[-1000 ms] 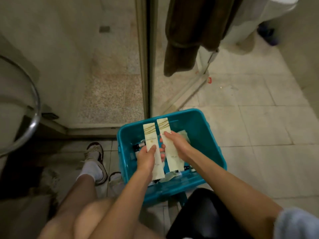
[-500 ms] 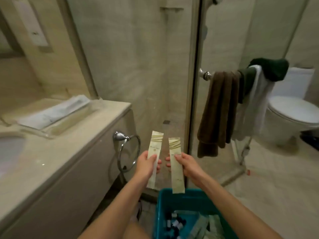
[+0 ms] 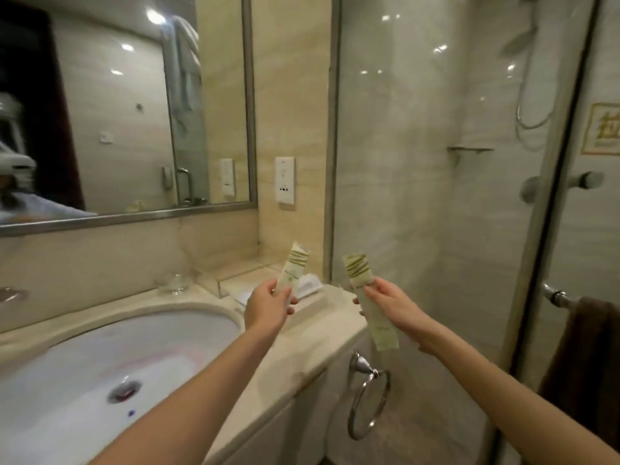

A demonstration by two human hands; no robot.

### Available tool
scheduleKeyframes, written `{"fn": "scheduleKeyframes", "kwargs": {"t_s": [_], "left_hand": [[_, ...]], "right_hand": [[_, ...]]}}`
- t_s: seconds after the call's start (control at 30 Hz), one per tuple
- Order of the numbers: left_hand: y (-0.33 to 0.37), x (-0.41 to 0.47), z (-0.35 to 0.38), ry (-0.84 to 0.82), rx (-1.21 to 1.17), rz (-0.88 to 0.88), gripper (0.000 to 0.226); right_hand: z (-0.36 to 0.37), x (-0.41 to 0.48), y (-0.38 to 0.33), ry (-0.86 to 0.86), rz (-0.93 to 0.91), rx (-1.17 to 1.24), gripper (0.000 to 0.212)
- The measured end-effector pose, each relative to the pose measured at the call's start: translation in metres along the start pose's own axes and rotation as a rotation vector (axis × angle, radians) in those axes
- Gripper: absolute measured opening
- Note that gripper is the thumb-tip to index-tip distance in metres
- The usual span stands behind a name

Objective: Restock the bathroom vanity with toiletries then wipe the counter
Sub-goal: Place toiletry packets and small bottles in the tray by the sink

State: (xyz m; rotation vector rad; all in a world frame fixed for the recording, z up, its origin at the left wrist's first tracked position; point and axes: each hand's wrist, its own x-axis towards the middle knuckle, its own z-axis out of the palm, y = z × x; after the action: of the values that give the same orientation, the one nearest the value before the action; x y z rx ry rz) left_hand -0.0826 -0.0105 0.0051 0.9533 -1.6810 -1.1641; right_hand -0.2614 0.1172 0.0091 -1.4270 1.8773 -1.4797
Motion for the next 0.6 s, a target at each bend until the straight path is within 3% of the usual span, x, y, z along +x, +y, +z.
{"fn": "scheduleKeyframes", "kwargs": {"t_s": [0.17,0.27,0.5,0.6], "left_hand": [[-0.027,0.042,-0.028,0.082,0.146,-0.036,0.012],[-0.037,0.067,-0.030,0.110,0.141,-0.034,0.013],[-0.064,0.104,-0.029,0.126,0.181,-0.010,0.021],[-0.076,0.106,-0.028,0.097,0.201,-0.013,0.023]], "right_hand": [[0.019,0.078,-0.014,-0.139,-0.296,-0.594,0.013],[0.037,0.122,-0.011,-0.182,-0.420,-0.802,0.020],[0.098,0.171,0.023,-0.538,-0.373,-1.023,0.029],[0.107,0.172,0.045,-0.601,-0.317,-1.053,0.030]]}}
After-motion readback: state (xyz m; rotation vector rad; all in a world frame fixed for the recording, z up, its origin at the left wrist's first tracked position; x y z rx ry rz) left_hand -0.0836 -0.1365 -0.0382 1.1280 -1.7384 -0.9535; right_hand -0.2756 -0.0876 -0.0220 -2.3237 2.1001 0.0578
